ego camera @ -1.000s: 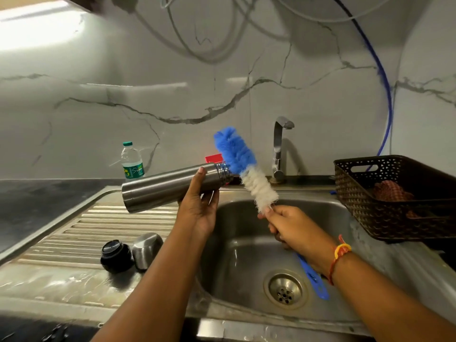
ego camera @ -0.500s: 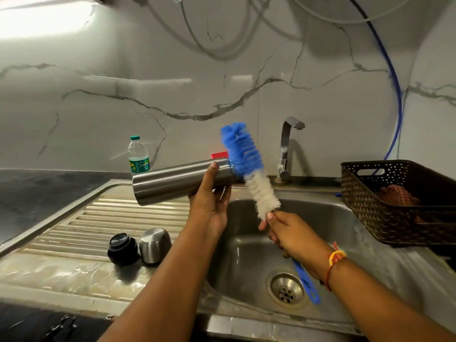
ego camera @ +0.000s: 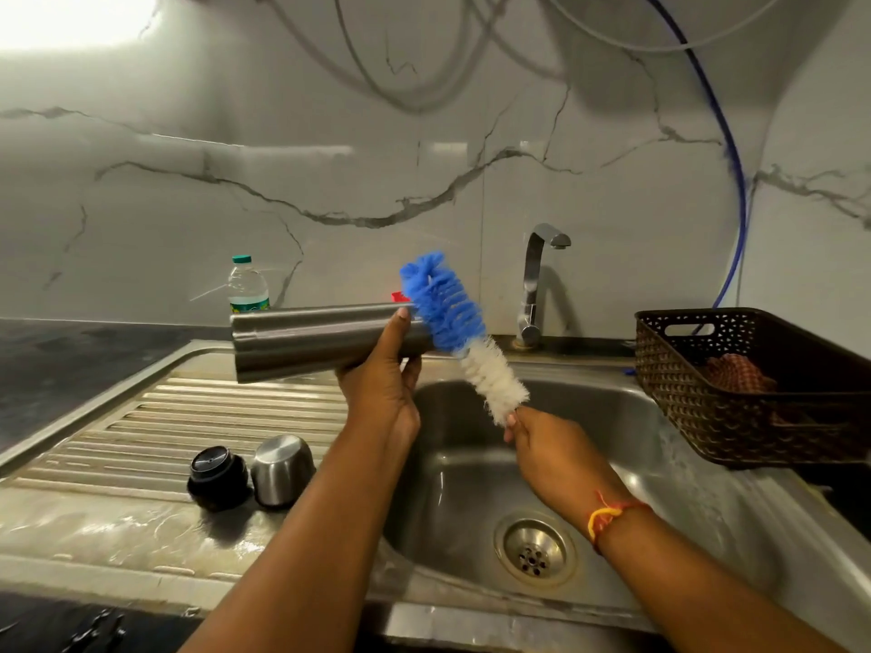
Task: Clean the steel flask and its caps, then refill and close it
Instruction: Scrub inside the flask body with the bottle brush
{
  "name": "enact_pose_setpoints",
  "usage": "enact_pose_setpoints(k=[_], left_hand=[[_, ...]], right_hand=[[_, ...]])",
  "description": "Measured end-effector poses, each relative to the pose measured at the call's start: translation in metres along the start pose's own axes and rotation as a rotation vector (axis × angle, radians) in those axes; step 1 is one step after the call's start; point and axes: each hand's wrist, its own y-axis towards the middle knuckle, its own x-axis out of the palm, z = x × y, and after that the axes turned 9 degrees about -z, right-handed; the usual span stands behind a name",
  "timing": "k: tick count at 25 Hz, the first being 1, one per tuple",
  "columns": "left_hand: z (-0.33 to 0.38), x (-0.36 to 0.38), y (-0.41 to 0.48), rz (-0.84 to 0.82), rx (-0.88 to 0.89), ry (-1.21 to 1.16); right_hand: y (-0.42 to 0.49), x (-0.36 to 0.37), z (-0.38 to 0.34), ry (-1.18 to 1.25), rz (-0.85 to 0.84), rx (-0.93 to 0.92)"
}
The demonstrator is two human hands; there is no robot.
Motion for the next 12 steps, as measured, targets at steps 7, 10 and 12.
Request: enact_pose_setpoints(k=[7, 10, 12], left_hand=[[0.003, -0.003, 0.000, 0.036, -0.037, -0.093], [0.004, -0.003, 0.000, 0.054, -0.074, -0.169], [-0.006, 0.001, -0.007, 0.034, -0.116, -0.149]], right_hand=[[0.002, 0.004, -0.003, 0.038, -0.054, 0.023], [-0.001, 0.005, -0.003, 0.078, -0.063, 0.009], [0.004, 0.003, -0.008, 0.126, -0.043, 0.045]])
